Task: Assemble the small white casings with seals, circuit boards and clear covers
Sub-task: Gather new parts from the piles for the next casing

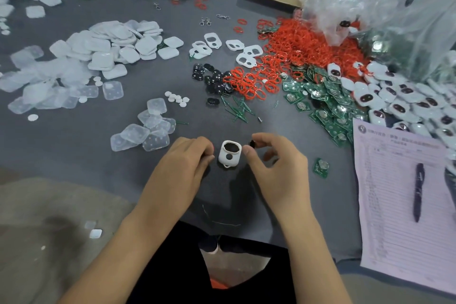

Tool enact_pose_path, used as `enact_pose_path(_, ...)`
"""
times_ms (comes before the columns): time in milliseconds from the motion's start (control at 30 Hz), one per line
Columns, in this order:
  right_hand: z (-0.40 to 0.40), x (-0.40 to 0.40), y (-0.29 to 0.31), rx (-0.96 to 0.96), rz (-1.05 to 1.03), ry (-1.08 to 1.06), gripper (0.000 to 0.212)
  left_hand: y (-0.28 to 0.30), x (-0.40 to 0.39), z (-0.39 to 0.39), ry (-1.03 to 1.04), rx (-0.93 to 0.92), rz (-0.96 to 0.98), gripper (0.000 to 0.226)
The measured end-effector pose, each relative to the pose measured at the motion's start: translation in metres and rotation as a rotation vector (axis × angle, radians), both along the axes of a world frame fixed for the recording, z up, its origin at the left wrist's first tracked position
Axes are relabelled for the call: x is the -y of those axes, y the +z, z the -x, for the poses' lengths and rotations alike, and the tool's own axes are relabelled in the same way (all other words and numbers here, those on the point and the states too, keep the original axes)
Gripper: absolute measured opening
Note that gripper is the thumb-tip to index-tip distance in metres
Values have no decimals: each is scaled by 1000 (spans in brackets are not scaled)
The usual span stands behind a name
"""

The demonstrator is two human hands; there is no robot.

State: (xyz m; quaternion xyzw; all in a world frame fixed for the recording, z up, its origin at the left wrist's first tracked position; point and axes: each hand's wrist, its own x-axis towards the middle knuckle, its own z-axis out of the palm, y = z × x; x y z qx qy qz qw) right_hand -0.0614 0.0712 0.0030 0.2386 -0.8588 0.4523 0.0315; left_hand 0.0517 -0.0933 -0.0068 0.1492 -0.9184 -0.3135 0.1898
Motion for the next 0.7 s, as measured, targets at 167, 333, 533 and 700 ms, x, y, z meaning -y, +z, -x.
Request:
enact_pose_path(167, -11, -1, -2, -4, 3, 38, 19, -2, 4, -3, -8, -1, 11, 6)
enact_pose_path(333, -18, 5, -3, -81, 17, 148, 23, -7, 3, 1, 92, -73, -43, 7)
enact_pose_path(533, -26, 7, -15, -143, 53, 116, 31, -15, 9, -2, 120, -44, -8, 9)
enact_pose_path(700, -25, 4, -17, -133, 84, 82, 32, -15, 5, 4, 64, -68, 65, 13)
